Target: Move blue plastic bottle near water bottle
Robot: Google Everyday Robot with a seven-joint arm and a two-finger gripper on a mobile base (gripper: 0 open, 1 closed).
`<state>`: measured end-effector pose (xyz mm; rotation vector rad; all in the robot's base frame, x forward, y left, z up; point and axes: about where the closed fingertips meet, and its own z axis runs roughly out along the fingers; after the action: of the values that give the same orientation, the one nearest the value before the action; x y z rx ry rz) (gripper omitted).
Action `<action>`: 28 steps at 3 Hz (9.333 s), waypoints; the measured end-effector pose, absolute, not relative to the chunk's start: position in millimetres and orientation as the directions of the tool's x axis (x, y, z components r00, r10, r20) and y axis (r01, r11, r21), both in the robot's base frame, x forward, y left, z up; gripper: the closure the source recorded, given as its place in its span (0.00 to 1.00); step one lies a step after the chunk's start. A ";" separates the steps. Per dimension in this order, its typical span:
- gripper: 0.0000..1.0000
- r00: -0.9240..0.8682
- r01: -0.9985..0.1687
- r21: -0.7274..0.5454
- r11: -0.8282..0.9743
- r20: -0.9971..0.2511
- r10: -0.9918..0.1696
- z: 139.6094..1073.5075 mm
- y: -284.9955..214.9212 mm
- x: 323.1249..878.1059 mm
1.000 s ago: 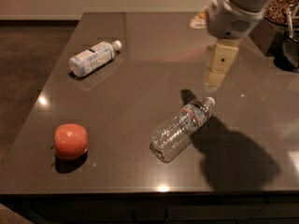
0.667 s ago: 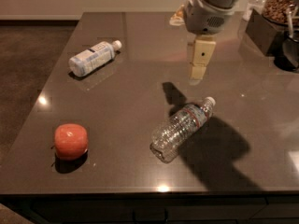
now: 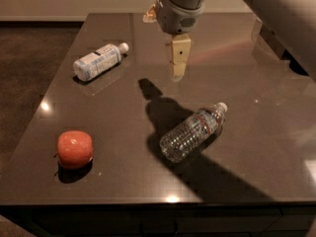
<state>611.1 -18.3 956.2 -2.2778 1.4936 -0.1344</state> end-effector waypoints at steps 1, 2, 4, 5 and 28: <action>0.00 0.510 -0.795 -0.431 -0.427 -0.093 -0.855 957.7 12.9 619.6; 0.00 0.591 -0.729 -0.453 -0.513 -0.038 -0.806 959.5 43.2 628.1; 0.00 0.739 -0.586 -0.390 -0.711 0.105 -0.666 948.7 87.5 654.5; 0.00 0.783 -0.537 -0.318 -0.781 0.155 -0.602 935.7 88.8 665.1; 1.00 0.860 -0.408 -0.237 -0.882 0.225 -0.458 907.5 8.2 539.0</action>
Offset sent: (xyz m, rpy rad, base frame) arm 0.0273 0.0980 0.0065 -0.0946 -0.1673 0.3003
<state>539.0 8.2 907.5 -2.8533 0.6700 -0.4119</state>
